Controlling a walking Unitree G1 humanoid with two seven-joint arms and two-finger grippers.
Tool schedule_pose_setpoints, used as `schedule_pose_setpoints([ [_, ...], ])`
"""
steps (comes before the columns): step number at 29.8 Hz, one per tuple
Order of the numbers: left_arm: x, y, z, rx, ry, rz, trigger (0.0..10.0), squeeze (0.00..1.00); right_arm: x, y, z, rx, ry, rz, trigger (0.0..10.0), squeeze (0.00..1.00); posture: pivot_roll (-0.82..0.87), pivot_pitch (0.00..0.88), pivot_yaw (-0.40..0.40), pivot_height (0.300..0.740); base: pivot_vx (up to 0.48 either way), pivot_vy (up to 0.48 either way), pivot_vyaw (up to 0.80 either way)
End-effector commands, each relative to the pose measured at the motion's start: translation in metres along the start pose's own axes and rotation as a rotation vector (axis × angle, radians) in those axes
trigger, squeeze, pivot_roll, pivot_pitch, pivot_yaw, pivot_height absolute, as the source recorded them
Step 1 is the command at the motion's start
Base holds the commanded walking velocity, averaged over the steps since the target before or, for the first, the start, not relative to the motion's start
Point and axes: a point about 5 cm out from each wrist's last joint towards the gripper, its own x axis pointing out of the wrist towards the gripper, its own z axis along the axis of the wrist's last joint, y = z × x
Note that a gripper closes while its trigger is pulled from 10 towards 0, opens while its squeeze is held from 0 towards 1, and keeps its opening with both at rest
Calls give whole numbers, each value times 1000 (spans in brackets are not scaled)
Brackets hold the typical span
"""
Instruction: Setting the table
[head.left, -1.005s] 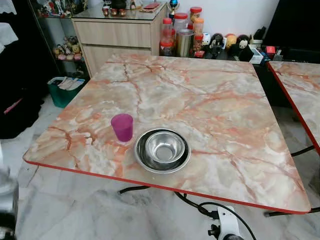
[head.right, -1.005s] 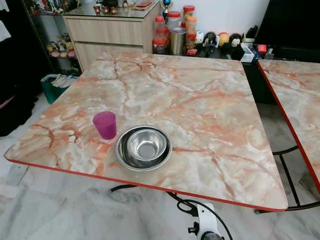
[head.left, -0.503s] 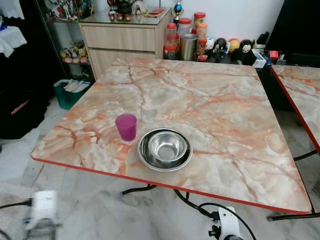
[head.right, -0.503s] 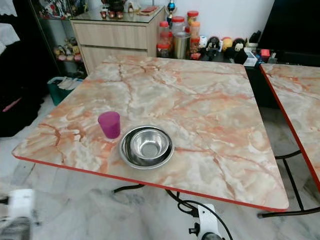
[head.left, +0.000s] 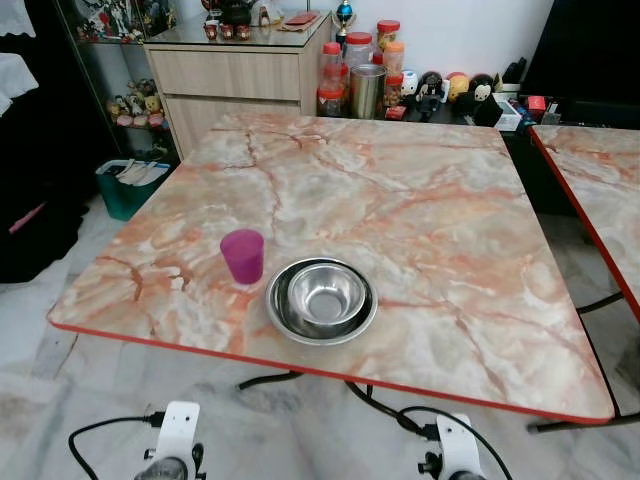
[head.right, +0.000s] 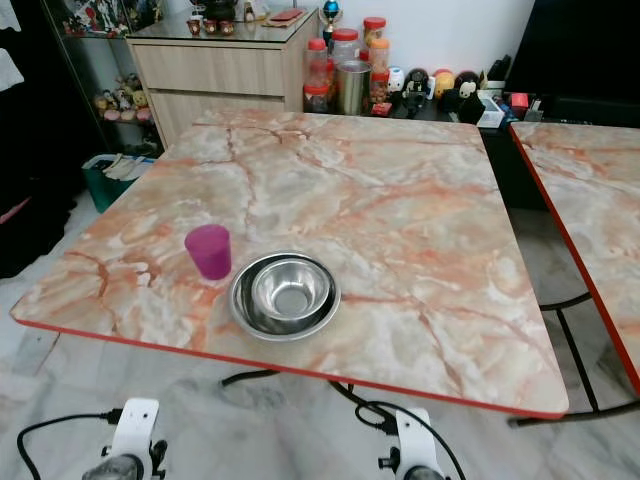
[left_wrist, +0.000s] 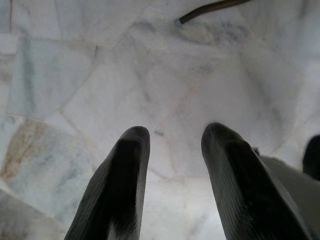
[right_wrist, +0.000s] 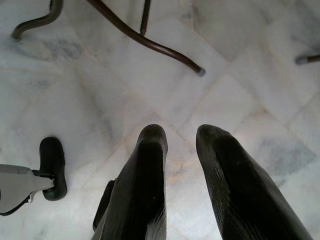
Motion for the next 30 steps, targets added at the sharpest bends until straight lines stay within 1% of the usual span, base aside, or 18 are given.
schedule_pose_setpoints([
  [1,0,-1,1,7,-11,1,10000,0,0,-2,1,-8,-4,-3,10000,0,94,0,-2,740,0,-360,0],
  [17,0,-2,-1,-2,-6,7,10000,0,0,-2,2,-26,5,4,10000,0,95,0,-7,740,0,-360,0],
  [19,-1,-6,-6,0,8,2,10000,0,0,-2,2,-36,9,17,10000,0,93,0,-8,740,0,-349,0],
  [23,-1,-7,-6,-4,8,2,10000,0,0,-3,3,-40,4,11,10000,0,84,0,-7,740,0,-381,0],
  [30,-1,-7,-8,-3,18,6,10000,0,0,-3,4,-28,-7,15,10000,0,75,0,-3,740,0,-434,0],
])
